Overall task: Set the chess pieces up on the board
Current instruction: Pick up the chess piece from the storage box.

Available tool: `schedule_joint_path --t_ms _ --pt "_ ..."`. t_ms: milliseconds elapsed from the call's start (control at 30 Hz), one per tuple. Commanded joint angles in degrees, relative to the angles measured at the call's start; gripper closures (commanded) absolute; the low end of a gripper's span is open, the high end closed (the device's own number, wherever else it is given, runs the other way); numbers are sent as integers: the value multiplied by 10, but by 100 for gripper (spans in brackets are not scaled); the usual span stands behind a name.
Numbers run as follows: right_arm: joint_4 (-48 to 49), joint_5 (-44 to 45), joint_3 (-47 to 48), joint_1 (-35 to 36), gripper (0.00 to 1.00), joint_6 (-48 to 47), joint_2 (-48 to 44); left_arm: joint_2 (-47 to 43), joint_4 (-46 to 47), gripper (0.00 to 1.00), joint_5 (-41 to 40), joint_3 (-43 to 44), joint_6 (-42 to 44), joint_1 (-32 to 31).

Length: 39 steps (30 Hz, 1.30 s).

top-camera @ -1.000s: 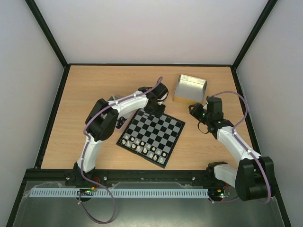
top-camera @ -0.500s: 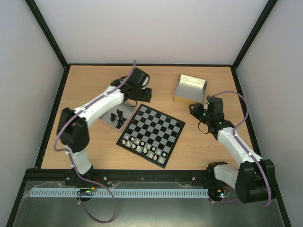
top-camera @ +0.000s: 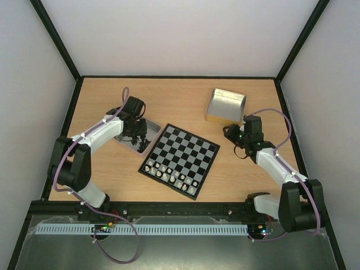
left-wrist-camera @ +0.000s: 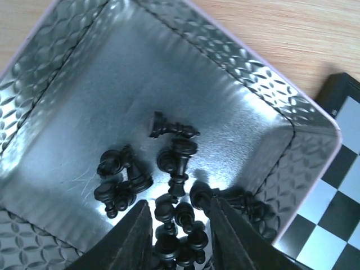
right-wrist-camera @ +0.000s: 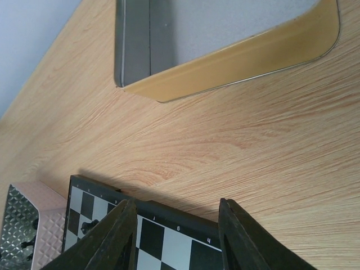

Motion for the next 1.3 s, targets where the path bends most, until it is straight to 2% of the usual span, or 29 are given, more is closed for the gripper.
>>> schedule_joint_path --t_ms 0,133,267,633,1000,1267 --pt "20 -2 16 8 60 3 14 -7 2 71 -8 -12 -8 29" --pt "22 0 15 13 60 4 17 2 16 70 -23 -19 -12 56" --pt "23 2 11 16 60 5 18 30 30 68 -5 -19 -13 79" --pt "18 7 8 17 60 2 13 82 44 70 -1 -19 -11 82" --pt "16 9 2 17 61 5 -3 94 45 91 -9 -32 -5 82" --pt "6 14 10 17 61 11 -21 41 34 94 -4 -13 5 79"
